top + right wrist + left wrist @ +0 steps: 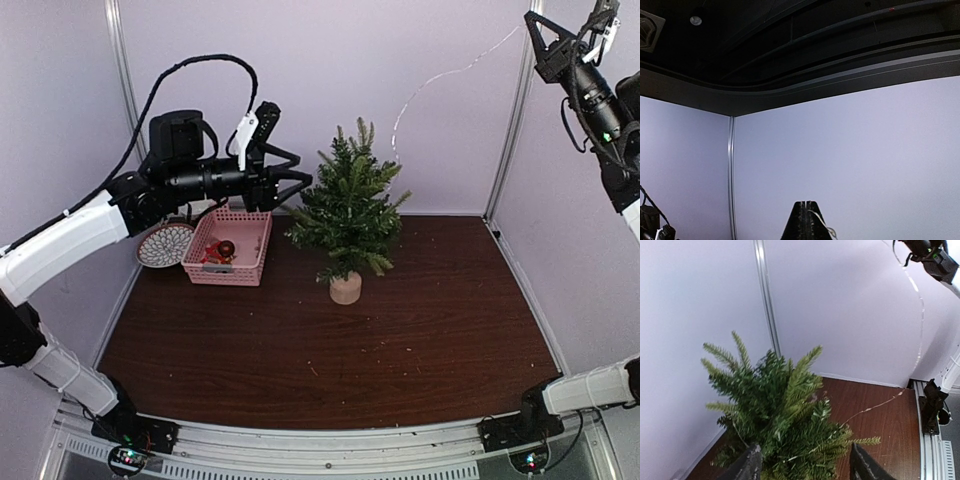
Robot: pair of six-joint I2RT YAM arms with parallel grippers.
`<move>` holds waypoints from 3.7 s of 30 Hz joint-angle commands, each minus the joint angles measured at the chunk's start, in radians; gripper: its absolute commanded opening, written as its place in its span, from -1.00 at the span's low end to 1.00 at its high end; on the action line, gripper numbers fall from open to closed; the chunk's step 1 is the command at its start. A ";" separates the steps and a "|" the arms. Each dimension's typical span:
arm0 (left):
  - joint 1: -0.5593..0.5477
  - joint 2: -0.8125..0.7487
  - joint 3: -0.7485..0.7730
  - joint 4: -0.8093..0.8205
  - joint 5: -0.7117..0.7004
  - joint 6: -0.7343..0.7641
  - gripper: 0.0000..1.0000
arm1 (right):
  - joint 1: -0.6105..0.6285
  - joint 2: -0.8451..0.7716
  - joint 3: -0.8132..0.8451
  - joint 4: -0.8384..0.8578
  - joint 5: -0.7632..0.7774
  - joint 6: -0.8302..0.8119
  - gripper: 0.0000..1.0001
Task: Decorate the small christmas tree
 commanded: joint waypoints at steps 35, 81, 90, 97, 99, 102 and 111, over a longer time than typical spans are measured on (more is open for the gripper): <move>-0.137 0.633 0.886 -0.186 0.101 0.069 0.07 | 0.000 0.032 -0.056 -0.124 0.647 -0.695 -1.00; -0.242 0.496 0.613 -0.255 -0.211 0.403 -0.56 | 0.011 0.042 -0.229 -0.101 0.525 -0.566 -1.00; -0.242 0.350 0.418 -0.188 -0.254 0.369 -0.19 | 0.013 0.001 -0.294 -0.085 0.486 -0.531 -1.00; -0.238 0.188 0.169 -0.076 -0.318 0.279 0.08 | 0.013 0.002 -0.330 -0.070 0.496 -0.527 -1.00; -0.237 0.117 0.059 -0.001 -0.337 0.232 0.12 | 0.014 0.004 -0.329 -0.069 0.497 -0.530 -1.00; -0.236 0.023 -0.098 0.100 -0.400 0.169 0.19 | 0.014 -0.002 -0.334 -0.069 0.493 -0.522 -1.00; -0.209 -0.058 -0.294 0.226 -0.552 0.051 0.25 | 0.014 -0.025 -0.355 -0.064 0.467 -0.494 -1.00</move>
